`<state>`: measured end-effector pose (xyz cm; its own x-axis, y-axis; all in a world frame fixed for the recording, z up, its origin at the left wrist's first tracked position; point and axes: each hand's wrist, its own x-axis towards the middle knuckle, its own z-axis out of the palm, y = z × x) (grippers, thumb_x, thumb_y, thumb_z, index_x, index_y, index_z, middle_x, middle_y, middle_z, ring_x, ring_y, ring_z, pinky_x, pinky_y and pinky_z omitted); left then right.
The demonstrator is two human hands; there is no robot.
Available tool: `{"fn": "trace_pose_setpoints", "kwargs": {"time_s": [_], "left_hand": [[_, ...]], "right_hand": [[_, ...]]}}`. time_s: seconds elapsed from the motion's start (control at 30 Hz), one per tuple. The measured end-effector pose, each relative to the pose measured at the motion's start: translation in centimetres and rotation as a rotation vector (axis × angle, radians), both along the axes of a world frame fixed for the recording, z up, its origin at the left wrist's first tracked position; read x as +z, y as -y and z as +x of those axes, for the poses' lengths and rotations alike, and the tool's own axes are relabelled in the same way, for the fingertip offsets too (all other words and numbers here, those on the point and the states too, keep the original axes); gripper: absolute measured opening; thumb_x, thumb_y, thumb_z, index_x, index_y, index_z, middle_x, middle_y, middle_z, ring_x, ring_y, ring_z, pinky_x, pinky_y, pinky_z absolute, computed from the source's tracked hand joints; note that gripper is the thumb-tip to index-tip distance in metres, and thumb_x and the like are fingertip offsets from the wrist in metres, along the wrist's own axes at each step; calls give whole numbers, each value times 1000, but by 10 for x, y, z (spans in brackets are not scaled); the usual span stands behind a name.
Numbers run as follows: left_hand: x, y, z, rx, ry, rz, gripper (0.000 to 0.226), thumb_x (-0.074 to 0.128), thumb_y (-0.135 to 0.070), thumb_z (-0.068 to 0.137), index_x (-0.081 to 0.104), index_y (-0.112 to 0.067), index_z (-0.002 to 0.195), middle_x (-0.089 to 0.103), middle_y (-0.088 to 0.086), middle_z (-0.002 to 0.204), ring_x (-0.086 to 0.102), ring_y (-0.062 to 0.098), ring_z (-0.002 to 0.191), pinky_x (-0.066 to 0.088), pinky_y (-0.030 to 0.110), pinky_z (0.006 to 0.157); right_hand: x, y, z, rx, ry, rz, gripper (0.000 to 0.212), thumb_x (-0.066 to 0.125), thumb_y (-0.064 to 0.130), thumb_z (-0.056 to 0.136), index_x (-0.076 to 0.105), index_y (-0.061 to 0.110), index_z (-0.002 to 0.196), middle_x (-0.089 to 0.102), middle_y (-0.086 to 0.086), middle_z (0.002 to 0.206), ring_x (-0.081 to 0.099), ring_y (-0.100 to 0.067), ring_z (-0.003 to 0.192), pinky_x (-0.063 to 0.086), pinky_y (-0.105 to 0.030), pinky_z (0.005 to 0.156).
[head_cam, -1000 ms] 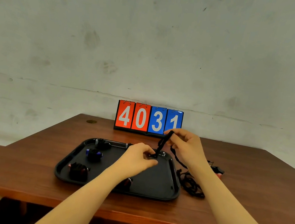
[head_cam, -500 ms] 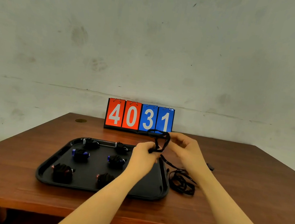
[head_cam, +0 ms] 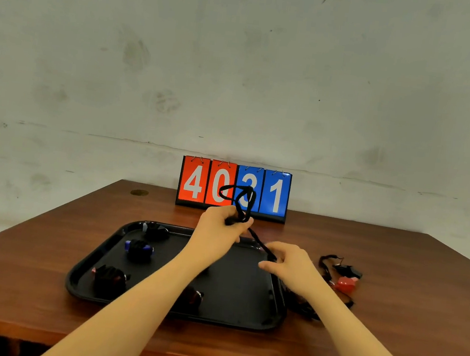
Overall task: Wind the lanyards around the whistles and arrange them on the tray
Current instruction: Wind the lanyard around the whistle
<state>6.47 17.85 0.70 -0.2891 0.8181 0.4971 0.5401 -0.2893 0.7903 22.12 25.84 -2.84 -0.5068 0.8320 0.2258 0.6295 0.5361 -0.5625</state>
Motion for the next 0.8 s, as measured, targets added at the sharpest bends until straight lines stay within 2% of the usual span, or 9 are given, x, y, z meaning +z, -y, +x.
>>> {"fn": "trace_pose_setpoints", "kwargs": {"time_s": [0.03, 0.1, 0.23, 0.3, 0.4, 0.47, 0.6, 0.7, 0.8], "left_hand": [[1, -1, -3, 6, 10, 1, 15, 58, -25, 89, 66, -15, 98, 59, -11, 69, 55, 1, 58, 42, 1, 57], [2, -3, -9, 41, -2, -5, 14, 58, -25, 89, 65, -15, 96, 60, -10, 72, 56, 2, 58, 44, 5, 57], [-2, -5, -24, -22, -145, -42, 9, 58, -25, 89, 62, -19, 83, 59, -8, 71, 56, 2, 66, 41, 11, 66], [-6, -2, -30, -115, -297, -111, 5, 59, -21, 88, 63, -22, 92, 60, -11, 85, 56, -1, 79, 43, 13, 76], [-12, -4, -39, -217, -540, -208, 38, 57, -3, 86, 57, -21, 119, 56, -9, 107, 55, 2, 95, 45, 12, 83], [-15, -6, -43, -232, -612, -217, 49, 49, 4, 86, 51, -25, 125, 53, -9, 109, 52, 2, 94, 43, 10, 78], [-16, -16, -44, -217, -531, -222, 47, 43, 8, 86, 45, -25, 119, 51, -7, 116, 51, 6, 102, 45, 18, 85], [-16, -28, -41, -160, -440, -177, 36, 48, -7, 92, 41, -23, 123, 49, -4, 123, 52, 6, 97, 44, 14, 78], [-16, -41, -36, -130, -406, -152, 51, 56, -25, 90, 33, -21, 135, 41, -4, 135, 44, 5, 112, 37, 17, 90]], "right_hand": [[0, -1, -3, -6, -14, 3, 4, 62, 30, 86, 61, 27, 84, 49, 11, 61, 46, -3, 58, 39, -19, 59], [-2, -6, -6, -31, -85, 24, 18, 59, 29, 88, 64, 20, 74, 56, 5, 60, 50, -6, 57, 43, -21, 61], [1, -12, -10, 17, -480, -169, 22, 49, 7, 92, 67, 18, 100, 71, -1, 85, 66, -10, 79, 51, -26, 80], [9, -15, -13, 26, -753, -347, 30, 41, 2, 93, 65, 12, 107, 70, -8, 96, 67, -21, 90, 52, -31, 79], [22, -13, -21, 26, -1011, -432, 22, 46, 7, 93, 64, 3, 105, 68, -16, 93, 66, -25, 84, 54, -31, 74], [26, -13, -28, 19, -1017, -392, 17, 51, 5, 91, 64, 4, 102, 68, -15, 88, 65, -20, 75, 55, -27, 67], [32, -12, -40, 28, -883, -248, 20, 46, 2, 93, 60, 12, 101, 62, -8, 78, 49, -6, 48, 43, -20, 50], [41, -14, -43, 40, -749, -77, 20, 49, 3, 89, 54, 18, 102, 60, -6, 73, 49, 2, 50, 38, -20, 60], [45, -14, -45, 117, -753, -45, 18, 50, 3, 89, 50, 14, 103, 59, -2, 67, 56, -6, 66, 46, -23, 75]]}}
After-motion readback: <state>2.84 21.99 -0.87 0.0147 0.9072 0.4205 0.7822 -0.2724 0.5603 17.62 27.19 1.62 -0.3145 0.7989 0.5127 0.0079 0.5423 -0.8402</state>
